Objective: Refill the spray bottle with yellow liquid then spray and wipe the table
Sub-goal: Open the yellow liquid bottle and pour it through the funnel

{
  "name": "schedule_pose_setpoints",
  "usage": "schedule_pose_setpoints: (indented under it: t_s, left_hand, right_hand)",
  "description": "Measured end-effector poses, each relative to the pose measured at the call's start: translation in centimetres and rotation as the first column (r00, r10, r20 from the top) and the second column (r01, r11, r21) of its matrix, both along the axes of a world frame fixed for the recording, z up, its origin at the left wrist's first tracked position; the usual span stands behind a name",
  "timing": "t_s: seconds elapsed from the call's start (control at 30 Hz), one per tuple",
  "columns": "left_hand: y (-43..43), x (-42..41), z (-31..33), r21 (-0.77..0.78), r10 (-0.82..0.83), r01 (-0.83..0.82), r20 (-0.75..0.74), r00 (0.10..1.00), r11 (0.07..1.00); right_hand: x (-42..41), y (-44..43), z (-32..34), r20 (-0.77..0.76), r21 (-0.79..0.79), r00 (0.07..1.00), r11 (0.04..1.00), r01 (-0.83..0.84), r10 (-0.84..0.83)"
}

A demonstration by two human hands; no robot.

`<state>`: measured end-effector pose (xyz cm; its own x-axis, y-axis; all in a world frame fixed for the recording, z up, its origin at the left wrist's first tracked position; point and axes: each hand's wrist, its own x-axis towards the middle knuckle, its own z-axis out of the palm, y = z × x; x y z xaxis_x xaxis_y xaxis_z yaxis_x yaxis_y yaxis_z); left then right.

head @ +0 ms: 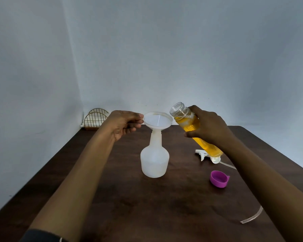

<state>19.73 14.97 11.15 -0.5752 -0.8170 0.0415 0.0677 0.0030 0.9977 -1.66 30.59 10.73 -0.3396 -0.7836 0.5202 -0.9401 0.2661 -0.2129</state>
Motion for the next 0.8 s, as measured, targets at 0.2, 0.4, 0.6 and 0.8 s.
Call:
schedule_pose_setpoints:
  t_s: [0.2, 0.4, 0.6, 0.8]
  left_hand:
    - [-0.1, 0.0, 0.0, -0.001, -0.005, 0.005, -0.011, 1.0, 1.0]
    - [-0.2, 0.1, 0.0, -0.001, -0.009, 0.009, -0.026, 1.0, 1.0]
    - [-0.1, 0.1, 0.0, 0.008, -0.025, 0.025, -0.043, 0.999, 1.0]
    - [0.0, 0.1, 0.0, 0.019, -0.038, 0.039, -0.051, 0.998, 0.999]
  right_hand:
    - [0.3, -0.1, 0.4, -0.036, 0.044, 0.999, 0.999, 0.004, -0.002]
    - [0.5, -0.1, 0.8, -0.073, 0.067, 0.997, 0.997, 0.025, -0.02]
    - [0.5, -0.3, 0.9, -0.103, 0.09, 0.994, 0.995, 0.034, -0.025]
    - [0.3, -0.3, 1.3, -0.124, 0.098, 0.992, 0.995, 0.034, -0.022]
